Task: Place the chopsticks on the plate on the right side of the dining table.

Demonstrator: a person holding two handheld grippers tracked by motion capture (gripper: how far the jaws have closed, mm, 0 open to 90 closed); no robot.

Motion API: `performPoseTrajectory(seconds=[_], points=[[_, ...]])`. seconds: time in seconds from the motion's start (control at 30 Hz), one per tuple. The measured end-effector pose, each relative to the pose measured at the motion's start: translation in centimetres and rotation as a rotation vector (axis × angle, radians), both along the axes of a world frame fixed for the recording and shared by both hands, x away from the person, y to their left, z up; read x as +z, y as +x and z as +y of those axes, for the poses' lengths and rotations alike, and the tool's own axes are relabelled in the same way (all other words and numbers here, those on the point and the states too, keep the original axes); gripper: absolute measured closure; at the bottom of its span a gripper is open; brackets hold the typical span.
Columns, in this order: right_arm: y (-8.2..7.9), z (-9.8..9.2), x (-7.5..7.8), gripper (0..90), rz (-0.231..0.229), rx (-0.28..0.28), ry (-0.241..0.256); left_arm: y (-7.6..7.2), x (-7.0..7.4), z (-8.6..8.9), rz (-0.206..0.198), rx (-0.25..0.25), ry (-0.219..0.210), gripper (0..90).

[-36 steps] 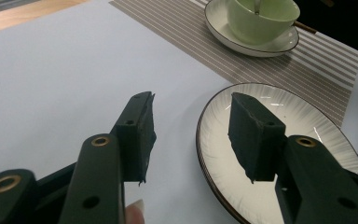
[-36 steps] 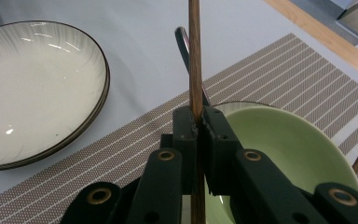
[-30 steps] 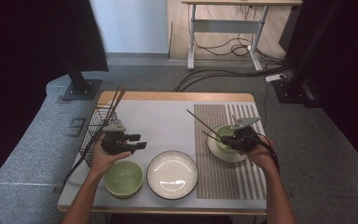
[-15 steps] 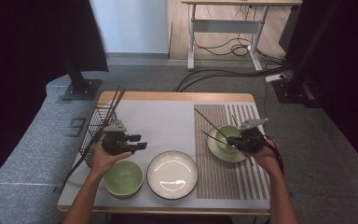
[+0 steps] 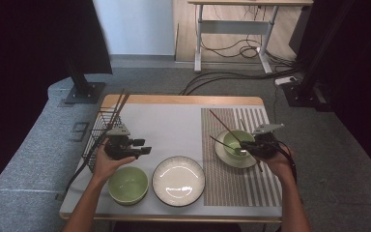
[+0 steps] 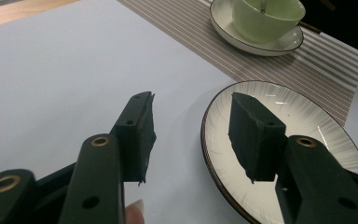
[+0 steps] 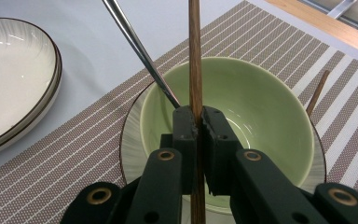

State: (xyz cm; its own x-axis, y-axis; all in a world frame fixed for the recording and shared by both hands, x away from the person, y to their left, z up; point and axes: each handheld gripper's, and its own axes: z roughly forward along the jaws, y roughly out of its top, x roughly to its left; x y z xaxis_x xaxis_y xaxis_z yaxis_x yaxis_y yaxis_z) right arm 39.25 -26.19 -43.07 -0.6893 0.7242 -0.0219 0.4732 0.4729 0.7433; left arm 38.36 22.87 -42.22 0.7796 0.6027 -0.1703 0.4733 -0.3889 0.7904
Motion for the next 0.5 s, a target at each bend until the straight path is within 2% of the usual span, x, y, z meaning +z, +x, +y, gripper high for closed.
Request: performPoseTrajectory(seconds=[0.5], points=[[0.04, -0.62, -0.02, 84.7, 0.005, -0.049, 0.001, 0.16, 0.10, 0.06, 0.009, 0.003, 0.000, 50.3]])
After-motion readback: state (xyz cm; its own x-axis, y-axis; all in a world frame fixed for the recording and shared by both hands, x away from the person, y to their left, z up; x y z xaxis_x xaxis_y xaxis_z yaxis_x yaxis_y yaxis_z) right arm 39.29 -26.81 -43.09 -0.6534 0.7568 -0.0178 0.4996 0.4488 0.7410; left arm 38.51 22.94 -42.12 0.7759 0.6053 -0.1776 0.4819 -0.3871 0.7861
